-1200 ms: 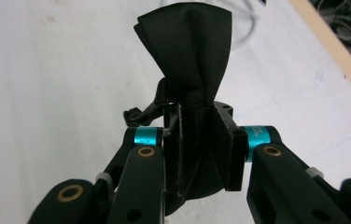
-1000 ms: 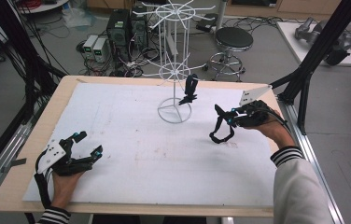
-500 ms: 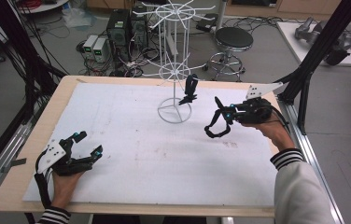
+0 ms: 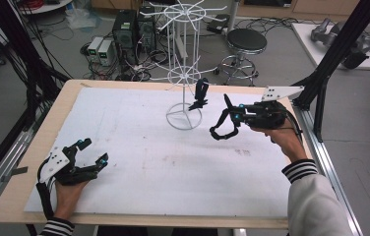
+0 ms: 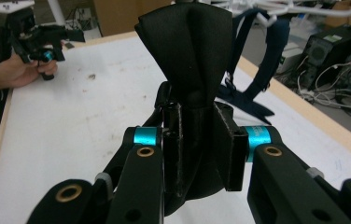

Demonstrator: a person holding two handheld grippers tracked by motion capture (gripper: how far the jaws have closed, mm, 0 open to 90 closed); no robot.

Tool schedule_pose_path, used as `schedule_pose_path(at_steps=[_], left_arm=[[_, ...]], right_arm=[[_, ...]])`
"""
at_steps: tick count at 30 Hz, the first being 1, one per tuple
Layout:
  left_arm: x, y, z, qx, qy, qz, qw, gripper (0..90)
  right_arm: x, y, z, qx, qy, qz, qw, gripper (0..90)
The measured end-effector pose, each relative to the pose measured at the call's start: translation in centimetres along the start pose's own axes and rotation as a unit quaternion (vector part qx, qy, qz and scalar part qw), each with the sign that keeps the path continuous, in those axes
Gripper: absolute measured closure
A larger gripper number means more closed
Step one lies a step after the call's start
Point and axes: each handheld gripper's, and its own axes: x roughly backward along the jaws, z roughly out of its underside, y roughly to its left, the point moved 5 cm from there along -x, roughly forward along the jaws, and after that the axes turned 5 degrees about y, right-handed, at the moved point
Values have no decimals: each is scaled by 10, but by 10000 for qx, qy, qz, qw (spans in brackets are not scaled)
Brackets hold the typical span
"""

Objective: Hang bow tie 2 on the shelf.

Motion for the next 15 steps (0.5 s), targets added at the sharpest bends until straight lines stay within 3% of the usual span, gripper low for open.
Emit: schedule_pose_path(at_steps=[15], left_arm=[[0,0,0,-1,-4,11,10000,160]], right_arm=[[-18,22,-34,73,-506,142,9986,750]])
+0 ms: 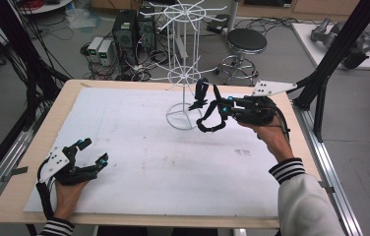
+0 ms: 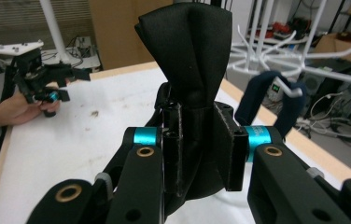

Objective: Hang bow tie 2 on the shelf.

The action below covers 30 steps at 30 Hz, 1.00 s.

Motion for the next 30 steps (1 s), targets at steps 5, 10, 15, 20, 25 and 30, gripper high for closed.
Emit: schedule_pose_path(at_steps=[5,10,15,20,25,30], left_arm=[[0,0,0,-10,-1,-2,10000,160],[0,0,0,-3,3,4,10000,160],[0,1,0,2,-2,6,10000,160],[0,0,0,5,-23,4,10000,160],[0,1,0,9,-14,15,10000,160],[0,1,0,8,-14,8,10000,160]], right_arm=[[-9,1,-9,-45,-109,142,9998,750],[-17,1,-16,-25,-200,331,9992,750],[-24,0,-22,-17,-217,411,9989,750],[-32,-2,-28,-42,-280,544,9981,750],[-38,-3,-31,-139,-311,594,9977,750],[-43,-4,-32,-180,-351,638,9972,749]])
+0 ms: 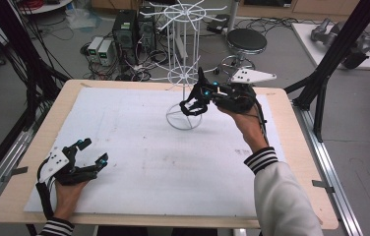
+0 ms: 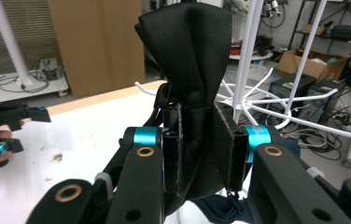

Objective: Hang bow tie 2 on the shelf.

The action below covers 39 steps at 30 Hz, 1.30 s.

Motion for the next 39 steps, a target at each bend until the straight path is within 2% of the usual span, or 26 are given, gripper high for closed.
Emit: schedule_pose_path(at_steps=[9,18,22,29,33,35,37,39], left_arm=[[0,0,0,-3,6,5,10000,160],[0,0,0,25,-7,12,10000,160],[0,0,0,30,0,15,10000,160],[0,0,0,31,-11,22,10000,160],[0,0,0,31,-16,23,10000,160],[0,0,0,31,-16,23,10000,160],[0,0,0,30,-16,23,10000,160],[0,0,0,28,-14,24,10000,160]], right_arm=[[-6,-4,-4,-63,-55,358,9993,749],[-15,-6,-6,90,69,641,9979,750],[-18,-7,-6,37,40,685,9976,749],[-26,-8,-6,194,105,875,9959,738],[-26,-8,-7,254,98,1048,9941,660],[-25,-8,-8,291,83,1208,9922,610],[-24,-9,-9,313,50,1352,9903,516],[-23,-10,-10,331,20,1455,9888,490]])
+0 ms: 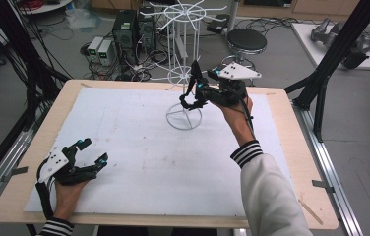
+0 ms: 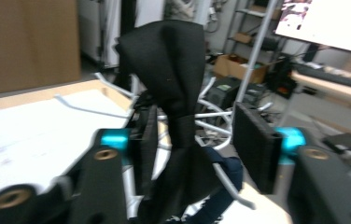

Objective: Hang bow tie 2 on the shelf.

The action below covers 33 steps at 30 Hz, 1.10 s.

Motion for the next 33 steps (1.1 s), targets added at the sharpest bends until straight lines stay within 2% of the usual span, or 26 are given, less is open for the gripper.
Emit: schedule_pose_path(at_steps=[2,9,12,15,19,26,29,33], left_arm=[[0,0,0,-1,-2,-1,10000,160],[0,0,0,-6,0,-5,10000,160],[0,0,0,-2,-2,-1,10000,160],[0,0,0,-2,1,0,10000,160],[0,0,0,-2,1,-1,10000,159],[0,0,0,-4,-3,-4,10000,160],[0,0,0,-5,3,2,10000,160],[0,0,0,-5,2,2,10000,160]], right_arm=[[0,-1,0,18,10,29,10000,443],[-1,1,1,71,37,55,10000,395],[-1,-1,1,93,57,103,9999,329],[0,-3,2,275,189,187,9993,270],[0,-5,3,376,412,180,9983,214],[-4,-9,0,496,735,256,9957,180],[-6,-9,-1,503,744,229,9957,179],[-7,-10,1,597,891,235,9940,172]])
